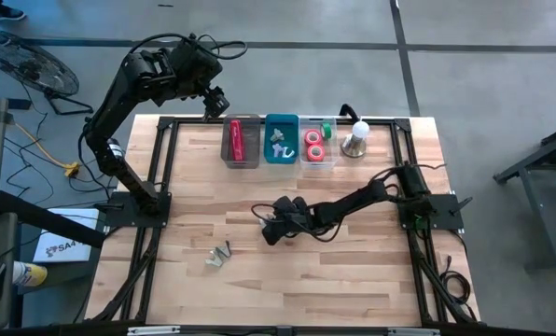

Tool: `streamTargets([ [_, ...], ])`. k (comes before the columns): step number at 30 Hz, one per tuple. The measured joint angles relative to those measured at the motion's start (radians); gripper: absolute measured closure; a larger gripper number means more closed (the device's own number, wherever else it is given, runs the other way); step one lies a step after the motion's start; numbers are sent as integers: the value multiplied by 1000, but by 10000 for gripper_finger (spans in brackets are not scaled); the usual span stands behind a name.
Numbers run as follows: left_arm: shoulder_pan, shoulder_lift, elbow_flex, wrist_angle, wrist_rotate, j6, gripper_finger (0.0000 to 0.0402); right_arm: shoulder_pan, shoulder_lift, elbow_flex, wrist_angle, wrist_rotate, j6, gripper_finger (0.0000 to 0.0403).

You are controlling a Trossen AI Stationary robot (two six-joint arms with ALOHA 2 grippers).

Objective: Pick and place Stapler, Stapler remover, tape
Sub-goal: Put the blue staple remover into the blue bin

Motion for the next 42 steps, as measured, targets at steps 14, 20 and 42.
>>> streamTargets([
  [14,0,0,0,0,3,17,136,-1,22,3,0,49,-65,282],
  [20,0,0,0,0,0,19,136,-2,22,3,8,65,-67,368],
  [42,0,0,0,-8,4,25,136,-6,-56,0,4,83,-113,373],
])
